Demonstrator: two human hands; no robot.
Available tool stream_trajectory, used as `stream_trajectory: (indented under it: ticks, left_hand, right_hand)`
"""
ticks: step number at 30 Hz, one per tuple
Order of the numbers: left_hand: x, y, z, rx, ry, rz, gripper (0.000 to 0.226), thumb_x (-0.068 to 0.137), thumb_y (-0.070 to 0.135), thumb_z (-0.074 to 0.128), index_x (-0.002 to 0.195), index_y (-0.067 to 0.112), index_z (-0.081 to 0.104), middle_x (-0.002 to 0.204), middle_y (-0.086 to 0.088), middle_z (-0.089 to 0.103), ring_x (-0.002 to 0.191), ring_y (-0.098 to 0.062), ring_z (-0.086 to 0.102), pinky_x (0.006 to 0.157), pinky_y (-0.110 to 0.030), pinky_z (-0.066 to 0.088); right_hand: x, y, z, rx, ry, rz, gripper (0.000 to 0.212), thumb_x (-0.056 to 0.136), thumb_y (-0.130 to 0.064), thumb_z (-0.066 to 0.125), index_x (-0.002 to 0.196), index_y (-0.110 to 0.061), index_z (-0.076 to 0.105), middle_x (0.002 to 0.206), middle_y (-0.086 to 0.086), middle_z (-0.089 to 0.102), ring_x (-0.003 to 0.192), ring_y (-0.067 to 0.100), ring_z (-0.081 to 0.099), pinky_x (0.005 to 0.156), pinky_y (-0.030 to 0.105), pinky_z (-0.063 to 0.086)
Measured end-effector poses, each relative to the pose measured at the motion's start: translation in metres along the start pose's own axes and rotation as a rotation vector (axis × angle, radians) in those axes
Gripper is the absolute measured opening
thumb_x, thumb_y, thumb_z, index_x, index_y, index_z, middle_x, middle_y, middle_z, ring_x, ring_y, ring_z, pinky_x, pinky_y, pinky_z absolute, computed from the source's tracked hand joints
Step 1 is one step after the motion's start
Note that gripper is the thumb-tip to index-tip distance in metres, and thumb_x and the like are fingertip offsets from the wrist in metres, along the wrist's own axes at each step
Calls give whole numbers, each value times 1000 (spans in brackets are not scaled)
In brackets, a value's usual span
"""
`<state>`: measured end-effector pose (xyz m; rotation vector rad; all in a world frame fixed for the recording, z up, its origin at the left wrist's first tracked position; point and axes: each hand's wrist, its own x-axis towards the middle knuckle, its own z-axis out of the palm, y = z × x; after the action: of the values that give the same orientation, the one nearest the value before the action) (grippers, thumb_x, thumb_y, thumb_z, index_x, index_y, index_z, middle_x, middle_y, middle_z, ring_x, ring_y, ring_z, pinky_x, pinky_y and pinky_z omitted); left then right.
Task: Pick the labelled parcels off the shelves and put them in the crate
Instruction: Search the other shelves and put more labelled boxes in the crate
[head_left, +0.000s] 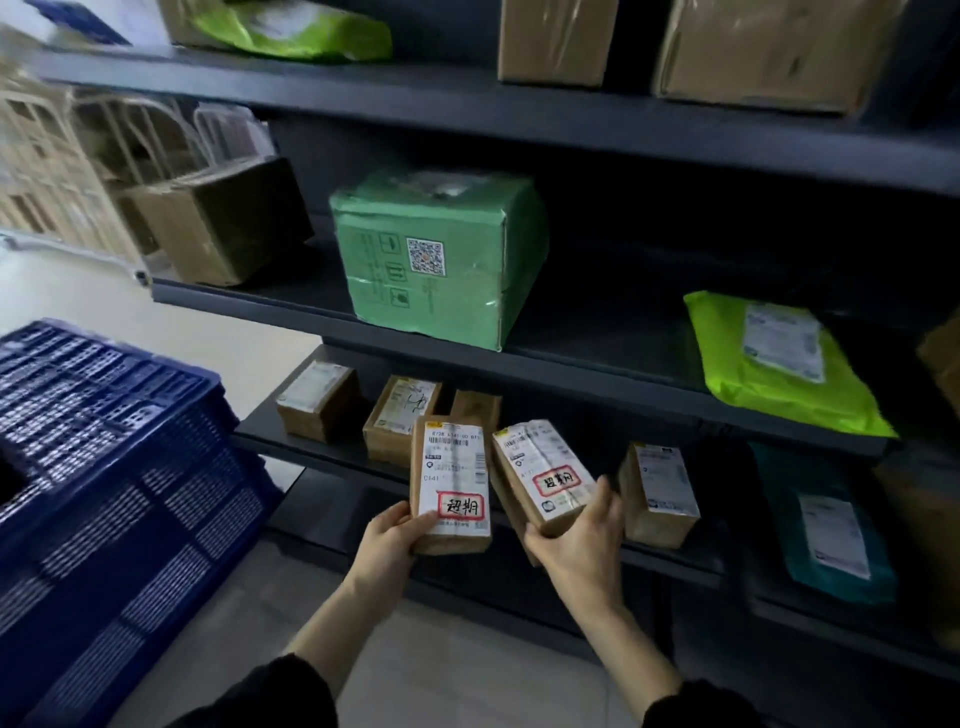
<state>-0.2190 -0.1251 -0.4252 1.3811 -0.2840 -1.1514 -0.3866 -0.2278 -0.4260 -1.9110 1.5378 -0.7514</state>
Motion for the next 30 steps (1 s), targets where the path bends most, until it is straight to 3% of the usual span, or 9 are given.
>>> stream_trajectory:
  ticks: [7, 10, 13, 20, 26, 30]
  left_hand:
    - [-126, 61, -18, -88, 109, 48, 25, 88, 2, 57, 112, 8, 58, 101, -15, 73, 88, -26, 71, 75, -31, 55]
    - [-170, 91, -34, -153, 165, 91, 20, 88, 2, 56, 105, 12, 59, 90, -8, 76, 80, -19, 73, 67, -27, 56]
    - [-208, 123, -63, -199, 235, 154, 18, 89, 2, 55, 101, 14, 58, 85, -5, 77, 79, -18, 73, 72, -29, 53]
    - [-292, 184, -154, -220, 414, 288, 37, 87, 4, 60, 123, 8, 51, 106, -13, 69, 94, -27, 68, 79, -37, 57]
    - [-359, 219, -242, -285, 496, 419, 45, 88, 2, 57, 130, 10, 42, 108, -14, 65, 98, -28, 65, 81, -37, 52]
    - [-398, 233, -305, -322, 568, 473, 48, 88, 0, 56, 132, 11, 39, 109, -17, 65, 98, -30, 65, 81, -37, 52]
  right_hand:
    - [-68, -93, -57, 102, -60, -108, 106, 57, -26, 88, 140, -2, 27, 137, 15, 33, 125, 27, 41, 95, 35, 46]
    - [-97, -139, -66, 204, -104, -174, 104, 56, -22, 89, 139, -3, 29, 136, 12, 34, 123, 24, 44, 94, 27, 43]
    - [-122, -191, -65, 253, -153, -252, 104, 55, -19, 89, 138, -1, 30, 135, 14, 35, 123, 26, 43, 98, 32, 43]
    - [-197, -312, -39, 369, -262, -409, 100, 57, -17, 88, 137, 1, 30, 132, 16, 39, 122, 26, 43, 99, 30, 41]
    - [-264, -402, -7, 449, -365, -560, 100, 58, -21, 87, 138, -5, 29, 129, 8, 43, 119, 18, 43, 98, 30, 42]
    - [-306, -453, 17, 618, -533, -506, 77, 72, -30, 78, 133, -13, 35, 119, -3, 44, 113, 12, 45, 93, 24, 40]
